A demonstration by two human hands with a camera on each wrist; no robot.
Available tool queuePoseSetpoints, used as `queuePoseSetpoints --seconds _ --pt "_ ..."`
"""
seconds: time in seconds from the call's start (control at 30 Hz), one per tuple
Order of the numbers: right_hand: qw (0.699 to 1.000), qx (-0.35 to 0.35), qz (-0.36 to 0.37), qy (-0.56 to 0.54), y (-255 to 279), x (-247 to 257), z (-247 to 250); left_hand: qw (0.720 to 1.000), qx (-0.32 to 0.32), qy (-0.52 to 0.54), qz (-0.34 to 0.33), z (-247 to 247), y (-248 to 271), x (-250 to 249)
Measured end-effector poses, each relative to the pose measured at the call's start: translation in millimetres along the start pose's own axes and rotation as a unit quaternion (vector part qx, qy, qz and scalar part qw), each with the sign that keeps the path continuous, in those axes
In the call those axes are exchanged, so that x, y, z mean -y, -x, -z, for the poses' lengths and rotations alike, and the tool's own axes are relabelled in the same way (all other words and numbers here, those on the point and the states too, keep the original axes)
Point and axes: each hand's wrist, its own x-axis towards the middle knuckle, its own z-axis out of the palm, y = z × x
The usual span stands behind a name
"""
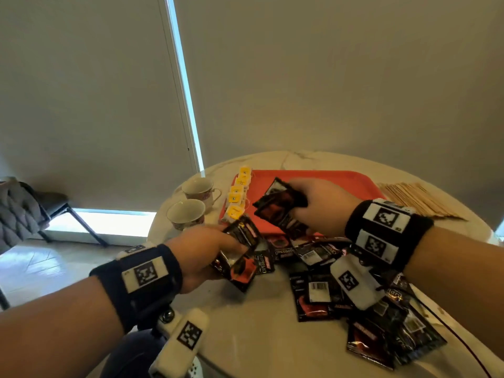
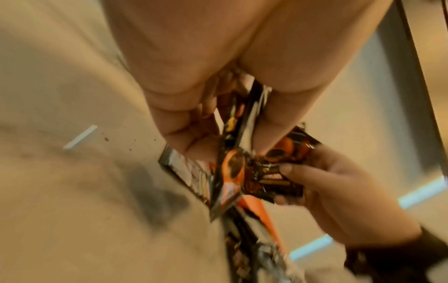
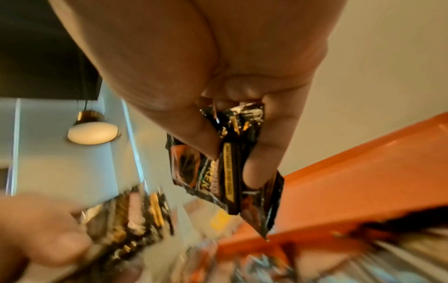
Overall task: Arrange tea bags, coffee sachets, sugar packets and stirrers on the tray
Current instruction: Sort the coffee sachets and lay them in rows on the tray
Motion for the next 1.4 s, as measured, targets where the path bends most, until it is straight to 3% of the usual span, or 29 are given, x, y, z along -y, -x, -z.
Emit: queuePoseSetpoints --seconds 0.1,0.2,0.33,0.47,0.57,0.7,0.77,0.93,1.07,1.4 --pt "0.984 -0.029 0.002 -0.175 -0.7 -2.4 8.0 0.987 -0.046 0.153 -0.031 6.2 -5.5 1.2" --pt "0.919 0.015 -0.014 -0.394 -0.8 2.5 4.2 0.97 -0.05 0.232 -0.049 3.9 -11.3 -1.0" --pt "0.877 0.094 -0.035 -0.47 -2.4 9.1 -9.9 0.96 0.031 0.265 -0.083 -11.8 -9.9 -9.6" --pt "0.86 0.119 -0.072 -0.49 -4.8 11.6 -14.5 0.947 0.107 0.29 -0.09 -25.0 -9.5 -18.2" --pt "0.89 0.135 -0.07 -0.43 -6.1 15.5 -20.6 0.949 0.106 0.286 -0.085 -33.9 -16.7 -17.2" --pt "0.964 0.125 -0.043 -0.231 -8.1 20.8 -23.2 0.962 0.044 0.261 -0.072 -43.4 -30.9 -9.7" --pt "0.983 0.098 -0.042 -0.151 -5.7 19.2 -15.9 0.962 0.015 0.265 -0.067 -41.4 -38.9 -8.2" --pt "0.991 0.091 0.012 -0.093 1.8 3.9 -2.9 0.96 -0.01 0.269 -0.08 -37.1 -46.5 -23.8" --pt "0.99 0.099 0.081 -0.052 -11.3 0.8 -3.2 0.966 0.058 0.245 -0.058 -46.0 -54.0 -36.6" --pt "0.988 0.055 0.072 -0.127 -75.0 -26.3 13.6 0.928 0.146 0.327 -0.103 -71.7 -105.7 -64.8"
